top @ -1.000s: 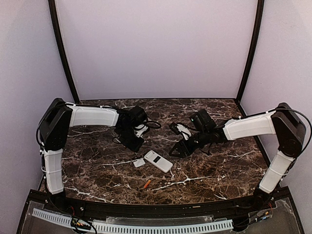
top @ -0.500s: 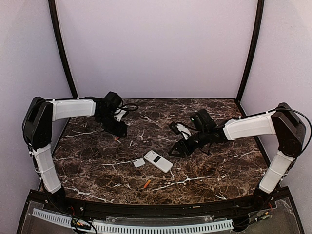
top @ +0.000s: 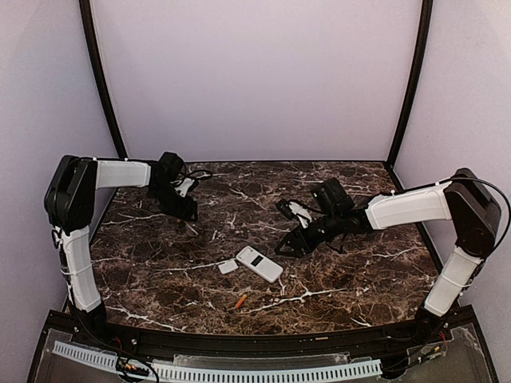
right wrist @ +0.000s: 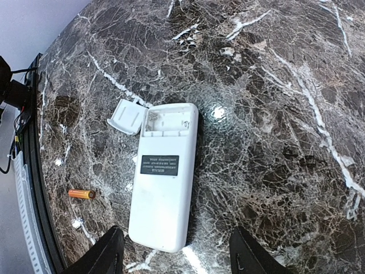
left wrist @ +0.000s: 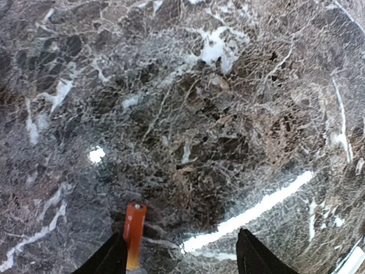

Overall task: Load the batteries into the remote control
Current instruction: Pick up the battery from the center of the board.

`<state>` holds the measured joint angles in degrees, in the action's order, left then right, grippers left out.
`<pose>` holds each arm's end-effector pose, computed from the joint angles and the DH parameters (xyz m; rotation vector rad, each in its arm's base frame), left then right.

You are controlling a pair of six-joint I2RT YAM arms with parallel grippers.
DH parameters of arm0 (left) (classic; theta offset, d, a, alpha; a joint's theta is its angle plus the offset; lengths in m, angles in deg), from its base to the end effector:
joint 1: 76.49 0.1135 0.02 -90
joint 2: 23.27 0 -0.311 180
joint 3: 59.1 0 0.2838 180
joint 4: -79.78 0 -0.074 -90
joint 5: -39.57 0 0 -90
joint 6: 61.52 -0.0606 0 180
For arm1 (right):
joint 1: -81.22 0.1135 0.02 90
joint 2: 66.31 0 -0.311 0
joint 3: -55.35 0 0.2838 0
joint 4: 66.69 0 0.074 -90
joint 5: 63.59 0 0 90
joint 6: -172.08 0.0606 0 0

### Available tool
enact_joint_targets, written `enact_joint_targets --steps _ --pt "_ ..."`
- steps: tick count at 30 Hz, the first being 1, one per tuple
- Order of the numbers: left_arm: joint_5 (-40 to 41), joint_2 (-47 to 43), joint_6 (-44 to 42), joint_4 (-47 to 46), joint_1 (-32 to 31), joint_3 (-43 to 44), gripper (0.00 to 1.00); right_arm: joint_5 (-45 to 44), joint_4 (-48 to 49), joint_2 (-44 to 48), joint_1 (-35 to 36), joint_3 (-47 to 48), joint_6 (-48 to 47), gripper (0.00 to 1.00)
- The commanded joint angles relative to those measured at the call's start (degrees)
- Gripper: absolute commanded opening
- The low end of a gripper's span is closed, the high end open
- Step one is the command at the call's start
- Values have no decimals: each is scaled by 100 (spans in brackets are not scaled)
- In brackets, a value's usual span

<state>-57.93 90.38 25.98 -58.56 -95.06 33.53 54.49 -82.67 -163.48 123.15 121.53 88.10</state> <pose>0.4442 -0.1576 0.1775 0.5311 2.6225 -0.2645 0.2704 0.2812 0.1828 -0.9965 2.2826 0.9634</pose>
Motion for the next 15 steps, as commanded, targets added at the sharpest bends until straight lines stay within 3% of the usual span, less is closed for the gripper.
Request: enact_joint_targets --steps 1,6,10,15 --pt "-134 326 -100 -12 70 76 63 114 129 -70 -27 103 -21 62" --pt "-66 441 -41 40 90 53 51 68 117 21 -30 71 -37 62" --pt "-22 429 40 193 79 81 31 68 117 31 -38 50 -31 61" --pt "415 291 85 394 -159 21 21 74 114 21 -32 87 -56 61"
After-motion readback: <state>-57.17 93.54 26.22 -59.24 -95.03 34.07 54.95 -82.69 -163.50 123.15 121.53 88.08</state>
